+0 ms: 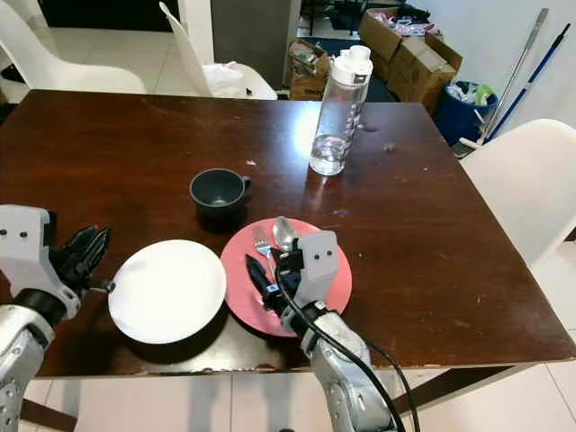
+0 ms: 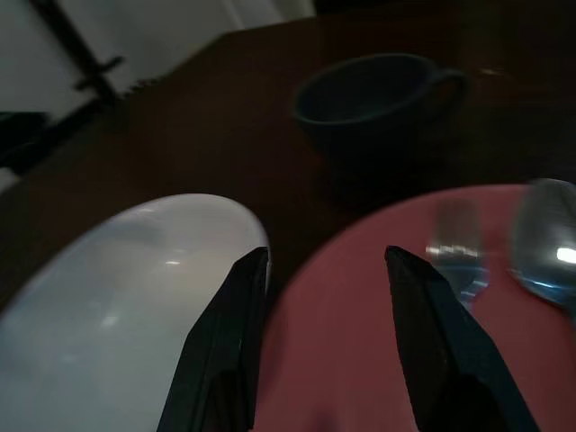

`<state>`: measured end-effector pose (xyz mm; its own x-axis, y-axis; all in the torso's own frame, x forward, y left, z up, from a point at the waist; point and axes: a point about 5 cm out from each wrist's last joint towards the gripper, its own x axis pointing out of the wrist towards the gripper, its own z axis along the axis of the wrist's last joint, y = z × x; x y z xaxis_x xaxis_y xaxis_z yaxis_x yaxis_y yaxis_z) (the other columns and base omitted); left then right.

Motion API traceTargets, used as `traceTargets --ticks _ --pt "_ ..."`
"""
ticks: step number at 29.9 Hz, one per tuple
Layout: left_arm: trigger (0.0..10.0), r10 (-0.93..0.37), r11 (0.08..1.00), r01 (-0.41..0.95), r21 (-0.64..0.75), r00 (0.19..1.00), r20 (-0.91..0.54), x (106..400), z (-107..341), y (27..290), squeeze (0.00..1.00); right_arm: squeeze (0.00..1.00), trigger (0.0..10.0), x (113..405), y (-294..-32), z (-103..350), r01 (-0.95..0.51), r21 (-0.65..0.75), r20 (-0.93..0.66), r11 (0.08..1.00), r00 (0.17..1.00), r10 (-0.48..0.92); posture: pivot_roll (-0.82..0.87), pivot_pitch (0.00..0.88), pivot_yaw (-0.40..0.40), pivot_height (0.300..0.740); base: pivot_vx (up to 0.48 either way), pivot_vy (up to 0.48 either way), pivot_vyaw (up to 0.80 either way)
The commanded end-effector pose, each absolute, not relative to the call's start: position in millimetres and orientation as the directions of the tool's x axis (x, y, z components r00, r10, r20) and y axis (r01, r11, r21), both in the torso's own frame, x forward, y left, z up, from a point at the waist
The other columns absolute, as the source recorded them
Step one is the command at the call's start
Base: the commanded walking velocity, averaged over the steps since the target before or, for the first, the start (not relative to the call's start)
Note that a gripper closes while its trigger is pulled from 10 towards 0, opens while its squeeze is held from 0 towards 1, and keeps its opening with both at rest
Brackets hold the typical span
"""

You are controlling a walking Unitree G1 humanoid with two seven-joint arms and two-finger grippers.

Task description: Setting the table

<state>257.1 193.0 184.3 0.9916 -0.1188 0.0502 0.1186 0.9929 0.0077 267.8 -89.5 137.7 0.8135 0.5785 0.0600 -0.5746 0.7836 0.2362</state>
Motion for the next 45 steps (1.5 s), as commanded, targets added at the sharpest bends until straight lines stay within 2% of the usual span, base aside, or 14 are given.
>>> traceTargets --ticks 1,2,7,11,22,27,28,29,30,31,32,38,45 --pt "10.0 -0.114 0.993 0.114 0.010 0.992 0.047 258 184 193 0.00 0.00 10.0 267 -83 140 -0.612 0.256 0.072 0.748 0.784 0.617 -0.03 0.053 0.048 0.740 0.000 0.000 0.00" --pt "10.0 -0.117 0.993 0.116 0.011 0.991 0.058 260 186 191 0.00 0.00 10.0 269 -77 139 -0.636 0.261 0.060 0.726 0.761 0.646 -0.03 0.052 0.045 0.740 0.000 0.000 0.00" --pt "10.0 -0.121 0.993 0.121 0.006 0.989 0.083 266 191 187 0.00 0.00 10.0 284 -67 117 -0.642 0.182 -0.109 0.745 0.740 0.664 -0.03 0.051 0.033 0.740 0.000 0.000 0.00" --pt "10.0 -0.122 0.992 0.123 0.002 0.987 0.101 269 196 184 0.00 0.00 10.0 297 -58 111 -0.644 0.218 -0.162 0.733 0.717 0.678 -0.01 0.052 0.019 0.740 0.000 0.000 0.00" --pt "10.0 -0.084 0.996 0.085 -0.001 0.989 0.123 266 200 187 0.00 0.00 10.0 315 -44 117 -0.730 0.239 -0.181 0.640 0.614 0.768 0.03 0.063 -0.011 0.740 0.000 0.000 0.00" --pt "10.0 -0.078 0.997 0.079 -0.008 0.990 0.120 264 199 185 0.00 0.00 10.0 313 -44 108 -0.720 0.364 -0.216 0.591 0.551 0.806 0.03 0.071 -0.019 0.740 0.000 0.000 0.00" --pt "10.0 -0.077 0.997 0.079 -0.008 0.990 0.120 264 199 185 0.00 0.00 9.2 312 -45 106 -0.714 0.378 -0.225 0.589 0.546 0.807 0.03 0.073 -0.020 0.740 0.000 0.000 0.00" --pt "10.0 -0.077 0.997 0.078 -0.008 0.990 0.120 264 199 185 0.00 0.00 9.2 311 -45 104 -0.711 0.386 -0.231 0.588 0.543 0.808 0.03 0.073 -0.020 0.740 0.000 0.000 0.00" --pt "10.0 -0.074 0.997 0.076 -0.009 0.990 0.120 265 199 185 0.00 0.00 4.6 311 -45 101 -0.711 0.392 -0.242 0.584 0.532 0.811 0.03 0.073 -0.020 0.740 0.000 0.000 0.00" --pt "10.0 -0.074 0.997 0.076 -0.009 0.990 0.120 265 199 185 0.00 0.00 4.6 311 -45 101 -0.711 0.392 -0.242 0.584 0.532 0.811 0.03 0.073 -0.020 0.740 0.000 0.000 0.00" --pt "10.0 -0.071 0.997 0.073 -0.010 0.990 0.120 265 199 185 0.00 0.00 0.0 310 -46 99 -0.719 0.384 -0.252 0.580 0.522 0.815 0.03 0.074 -0.020 0.740 0.000 0.000 0.00" --pt "10.0 -0.068 0.997 0.070 -0.016 0.990 0.120 266 199 184 0.00 0.00 0.0 311 -47 98 -0.747 0.321 -0.262 0.582 0.520 0.813 0.02 0.073 -0.020 0.740 0.000 0.000 0.00" --pt "10.0 -0.072 0.997 0.075 -0.022 0.991 0.115 267 198 180 0.00 0.00 0.0 315 -49 106 -0.742 0.335 -0.213 0.581 0.541 0.814 0.02 0.072 -0.016 0.740 0.000 0.000 0.00"
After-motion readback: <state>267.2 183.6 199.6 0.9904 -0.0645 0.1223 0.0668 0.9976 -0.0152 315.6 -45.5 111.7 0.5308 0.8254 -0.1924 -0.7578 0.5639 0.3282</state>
